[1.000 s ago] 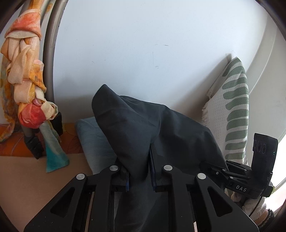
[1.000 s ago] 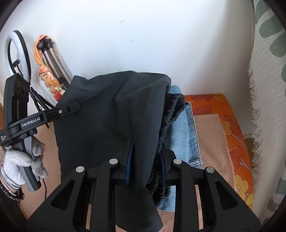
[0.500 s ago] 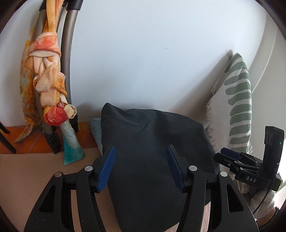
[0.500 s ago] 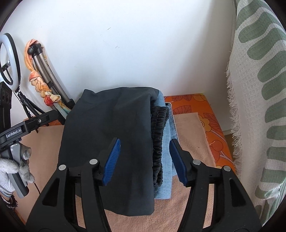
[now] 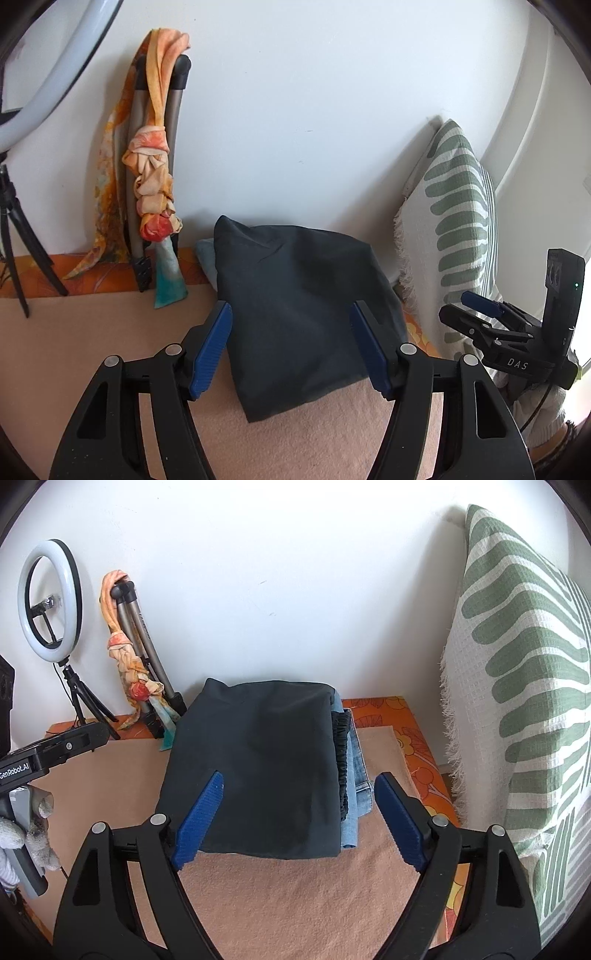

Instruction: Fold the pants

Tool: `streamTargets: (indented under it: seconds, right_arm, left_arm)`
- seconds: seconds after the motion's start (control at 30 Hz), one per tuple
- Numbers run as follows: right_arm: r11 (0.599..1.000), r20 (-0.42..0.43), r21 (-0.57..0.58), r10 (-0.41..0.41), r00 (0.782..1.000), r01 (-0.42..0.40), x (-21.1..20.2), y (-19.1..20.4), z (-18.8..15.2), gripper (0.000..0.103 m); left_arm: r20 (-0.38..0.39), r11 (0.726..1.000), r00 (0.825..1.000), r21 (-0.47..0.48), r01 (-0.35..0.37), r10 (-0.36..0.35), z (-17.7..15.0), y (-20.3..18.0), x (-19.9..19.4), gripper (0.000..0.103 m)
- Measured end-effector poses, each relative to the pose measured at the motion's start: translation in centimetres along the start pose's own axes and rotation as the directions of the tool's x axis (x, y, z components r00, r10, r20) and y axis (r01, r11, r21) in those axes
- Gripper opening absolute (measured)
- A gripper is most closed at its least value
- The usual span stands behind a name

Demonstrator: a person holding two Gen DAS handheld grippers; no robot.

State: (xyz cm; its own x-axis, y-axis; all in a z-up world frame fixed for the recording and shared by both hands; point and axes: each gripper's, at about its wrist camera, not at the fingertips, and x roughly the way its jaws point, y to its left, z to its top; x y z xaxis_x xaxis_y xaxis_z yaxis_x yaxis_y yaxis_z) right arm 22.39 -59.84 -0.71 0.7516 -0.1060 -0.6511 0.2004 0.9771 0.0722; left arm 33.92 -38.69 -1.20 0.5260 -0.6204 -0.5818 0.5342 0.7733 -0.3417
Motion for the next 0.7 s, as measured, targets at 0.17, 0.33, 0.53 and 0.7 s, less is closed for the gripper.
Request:
streamTargets:
  seconds: [0.17, 0.33, 0.53, 0.7]
  right_arm:
    - [1.000, 0.040, 0.011, -0.007, 0.999, 0.007, -3.8, 1.2, -0.7, 0.094]
    - [0.999, 0.083, -0.002, -0.044, 0.996, 0.044, -7.5, 2.9, -2.0, 0.102]
    - [0.998, 0.104, -0.031, -0.049, 0.993, 0.053, -10.5, 5.5, -4.2, 0.103]
    - [0.999, 0.107, -0.034, -0.039, 0.993, 0.043, -11.9, 7.3, -6.4, 0.103]
  left_arm:
    - [0.025, 0.999, 0.999, 0.032, -0.023, 0.022, -1.5, -1.2, -3.8, 0.066]
    - [0.054, 0.998, 0.998, 0.062, -0.019, 0.015, -3.0, -2.3, -7.4, 0.071]
    - [0.080, 0.993, 0.997, 0.111, -0.028, 0.020, -5.4, -3.3, -11.2, 0.074]
    - [0.093, 0.990, 0.995, 0.136, -0.044, 0.031, -7.7, -3.7, -13.9, 0.077]
